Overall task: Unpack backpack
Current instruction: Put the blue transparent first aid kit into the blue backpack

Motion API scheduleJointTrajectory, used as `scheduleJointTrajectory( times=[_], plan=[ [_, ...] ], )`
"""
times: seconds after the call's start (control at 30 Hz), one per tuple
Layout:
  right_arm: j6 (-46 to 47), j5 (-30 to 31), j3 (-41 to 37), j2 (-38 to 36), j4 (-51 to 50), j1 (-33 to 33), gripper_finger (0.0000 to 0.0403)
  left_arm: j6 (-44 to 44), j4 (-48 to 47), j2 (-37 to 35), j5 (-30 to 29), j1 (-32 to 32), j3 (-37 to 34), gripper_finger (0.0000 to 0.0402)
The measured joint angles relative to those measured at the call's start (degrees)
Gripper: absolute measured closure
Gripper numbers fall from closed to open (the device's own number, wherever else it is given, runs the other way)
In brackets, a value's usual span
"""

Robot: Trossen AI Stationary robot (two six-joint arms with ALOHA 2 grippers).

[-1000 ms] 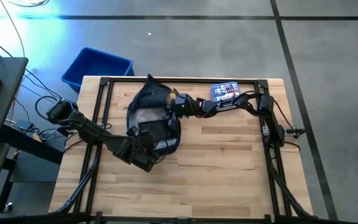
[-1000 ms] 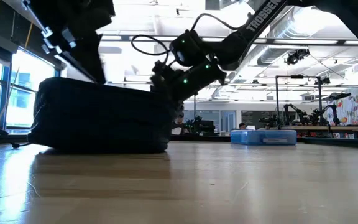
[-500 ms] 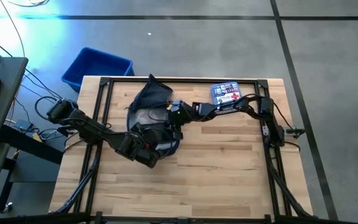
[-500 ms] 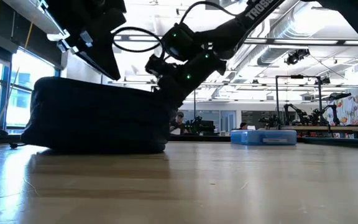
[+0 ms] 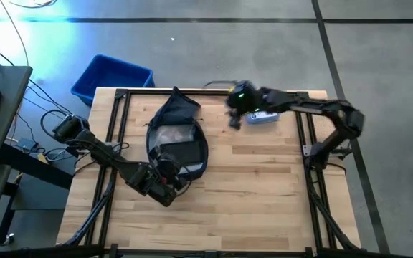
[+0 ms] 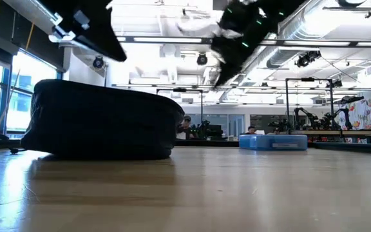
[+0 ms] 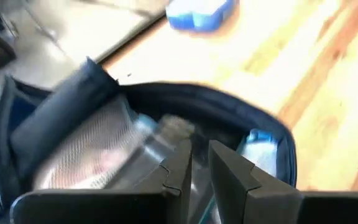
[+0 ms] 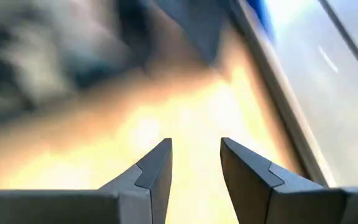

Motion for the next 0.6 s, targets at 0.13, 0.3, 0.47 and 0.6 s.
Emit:
scheduleJointTrajectory(
  times=[0.13, 0.3, 0.47, 0.6],
  plan=[
    [6.8, 6.1, -9.5, -4.9, -3.4, -8.8, 0.0284, 0.0, 1.5, 0.0, -2.0, 0.8, 0.0, 0.0367],
    [7.6, 9.5, -22.3, -5.4, 5.1, -18.0, 0.0284, 7.4, 9.9, 0.6, 3.5, 4.4, 0.0, 0.0382],
    [7.7, 5.7, -28.3, -5.8, 12.7, -19.6, 0.0284, 24.9, 28.2, 4.4, 10.5, 10.0, 0.0, 0.0398],
    [8.3, -5.8, -28.8, -5.8, 12.3, -14.6, 0.0284, 32.9, 36.9, 8.3, 17.4, 15.1, 0.0, 0.04]
  ],
)
